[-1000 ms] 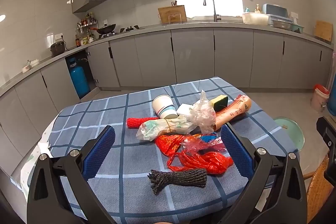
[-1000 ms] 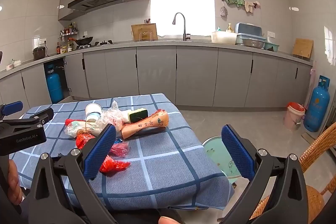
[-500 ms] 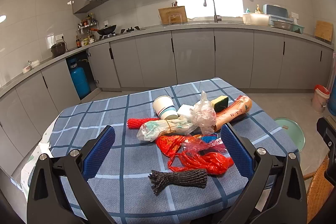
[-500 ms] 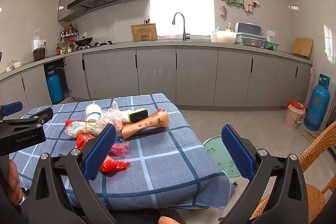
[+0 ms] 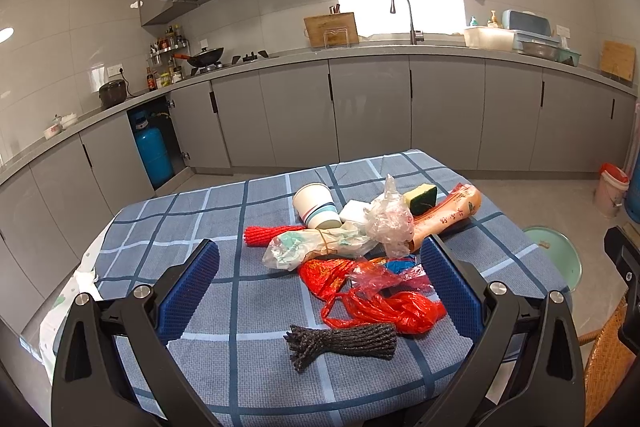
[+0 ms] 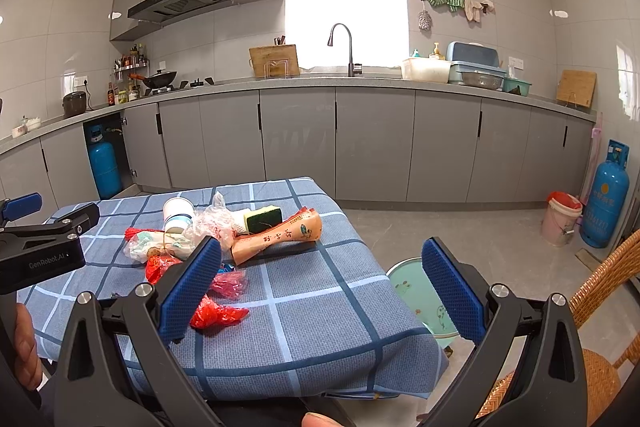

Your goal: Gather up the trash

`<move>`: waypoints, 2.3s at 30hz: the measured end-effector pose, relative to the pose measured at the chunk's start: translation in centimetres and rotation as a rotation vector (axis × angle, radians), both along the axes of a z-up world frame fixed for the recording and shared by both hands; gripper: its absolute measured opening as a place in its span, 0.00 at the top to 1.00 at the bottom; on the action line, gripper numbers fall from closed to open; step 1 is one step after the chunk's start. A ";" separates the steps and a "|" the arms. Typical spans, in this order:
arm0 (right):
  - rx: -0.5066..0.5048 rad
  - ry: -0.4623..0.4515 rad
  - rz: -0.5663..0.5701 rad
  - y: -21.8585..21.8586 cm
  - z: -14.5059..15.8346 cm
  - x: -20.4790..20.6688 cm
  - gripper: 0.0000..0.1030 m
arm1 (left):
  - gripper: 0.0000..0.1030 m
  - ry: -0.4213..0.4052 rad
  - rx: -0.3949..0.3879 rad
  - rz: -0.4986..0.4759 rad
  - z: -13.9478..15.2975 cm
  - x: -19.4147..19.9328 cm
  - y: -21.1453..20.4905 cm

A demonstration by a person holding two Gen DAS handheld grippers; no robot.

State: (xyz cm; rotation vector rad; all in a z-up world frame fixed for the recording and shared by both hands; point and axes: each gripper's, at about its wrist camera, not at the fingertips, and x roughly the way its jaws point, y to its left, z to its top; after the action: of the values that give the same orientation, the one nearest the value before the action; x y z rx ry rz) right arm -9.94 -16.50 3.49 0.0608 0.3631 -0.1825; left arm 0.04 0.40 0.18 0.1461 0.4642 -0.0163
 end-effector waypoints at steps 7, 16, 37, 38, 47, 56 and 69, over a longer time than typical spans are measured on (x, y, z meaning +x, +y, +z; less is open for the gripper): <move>0.000 0.000 0.001 -0.1 -0.1 0.0 0.04 | 0.04 -0.001 0.002 -0.001 0.2 0.0 0.0; 0.002 0.000 0.000 -0.2 -0.1 0.0 0.04 | 0.04 -0.003 -0.006 0.006 0.4 0.0 0.2; 0.004 -0.001 -0.001 -0.2 -0.2 -0.2 0.04 | 0.04 -0.032 -0.014 0.019 0.6 -0.3 0.3; 0.004 0.000 -0.001 -0.2 -0.2 -0.2 0.04 | 0.04 -0.035 -0.015 0.020 0.6 -0.3 0.3; 0.006 -0.001 -0.002 -0.3 -0.2 -0.2 0.04 | 0.04 -0.046 -0.019 0.019 0.7 -0.4 0.6; 0.020 0.008 0.007 -0.4 -0.7 0.4 0.04 | 0.04 -0.033 -0.022 0.048 0.1 0.4 1.4; 0.029 0.113 0.109 2.4 -5.3 6.5 0.05 | 0.04 0.099 0.006 0.168 -5.4 4.0 7.9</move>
State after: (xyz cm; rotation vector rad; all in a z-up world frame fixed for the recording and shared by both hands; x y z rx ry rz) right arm -3.40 -14.08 -1.84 0.0588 0.4802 -0.0726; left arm 4.06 8.26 -5.18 0.1119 0.5741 0.1428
